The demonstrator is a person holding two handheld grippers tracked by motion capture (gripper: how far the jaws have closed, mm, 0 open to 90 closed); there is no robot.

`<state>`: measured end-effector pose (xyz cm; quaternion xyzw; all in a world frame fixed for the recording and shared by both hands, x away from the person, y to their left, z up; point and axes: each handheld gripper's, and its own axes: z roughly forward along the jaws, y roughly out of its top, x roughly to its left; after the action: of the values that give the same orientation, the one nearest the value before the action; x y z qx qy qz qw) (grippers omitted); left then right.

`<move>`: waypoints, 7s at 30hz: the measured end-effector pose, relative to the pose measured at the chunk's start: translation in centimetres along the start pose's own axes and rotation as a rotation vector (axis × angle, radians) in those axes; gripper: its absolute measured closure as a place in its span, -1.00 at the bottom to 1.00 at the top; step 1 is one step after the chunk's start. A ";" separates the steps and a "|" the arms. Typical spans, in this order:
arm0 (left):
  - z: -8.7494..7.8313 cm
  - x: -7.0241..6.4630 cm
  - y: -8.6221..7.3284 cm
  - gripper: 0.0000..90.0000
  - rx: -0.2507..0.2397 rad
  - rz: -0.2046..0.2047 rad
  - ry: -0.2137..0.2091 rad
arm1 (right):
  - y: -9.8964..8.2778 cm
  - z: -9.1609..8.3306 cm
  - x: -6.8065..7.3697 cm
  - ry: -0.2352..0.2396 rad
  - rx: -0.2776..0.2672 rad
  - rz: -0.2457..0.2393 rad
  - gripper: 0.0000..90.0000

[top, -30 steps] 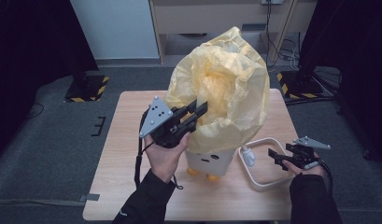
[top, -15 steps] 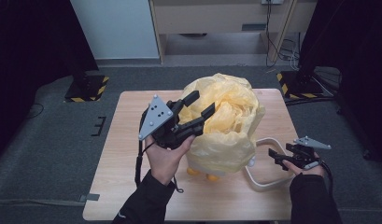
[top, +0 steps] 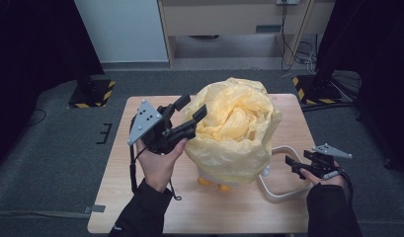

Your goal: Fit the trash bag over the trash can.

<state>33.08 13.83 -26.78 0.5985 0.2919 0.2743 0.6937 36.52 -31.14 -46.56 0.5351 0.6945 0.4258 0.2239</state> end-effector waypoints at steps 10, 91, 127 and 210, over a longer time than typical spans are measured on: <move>-3.4 4.9 -1.3 -0.11 0.010 -0.010 0.181 | 1.1 -0.5 0.0 -0.057 -0.107 -0.007 -0.53; -2.2 3.3 -7.3 -0.30 0.207 -0.035 0.175 | 20.4 -6.7 13.2 0.128 -0.602 -0.160 -0.52; -2.1 3.6 -7.7 -0.30 0.217 -0.041 0.173 | 23.9 -4.8 21.3 0.433 -0.445 -0.286 -0.56; -2.4 5.1 -8.2 -0.31 0.232 -0.061 0.192 | 21.9 -0.5 22.4 0.370 -0.378 -0.245 -0.63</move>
<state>35.04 18.04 -35.58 0.6366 0.4048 0.2737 0.5966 40.88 -8.97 -24.90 0.3090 0.6913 0.6079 0.2390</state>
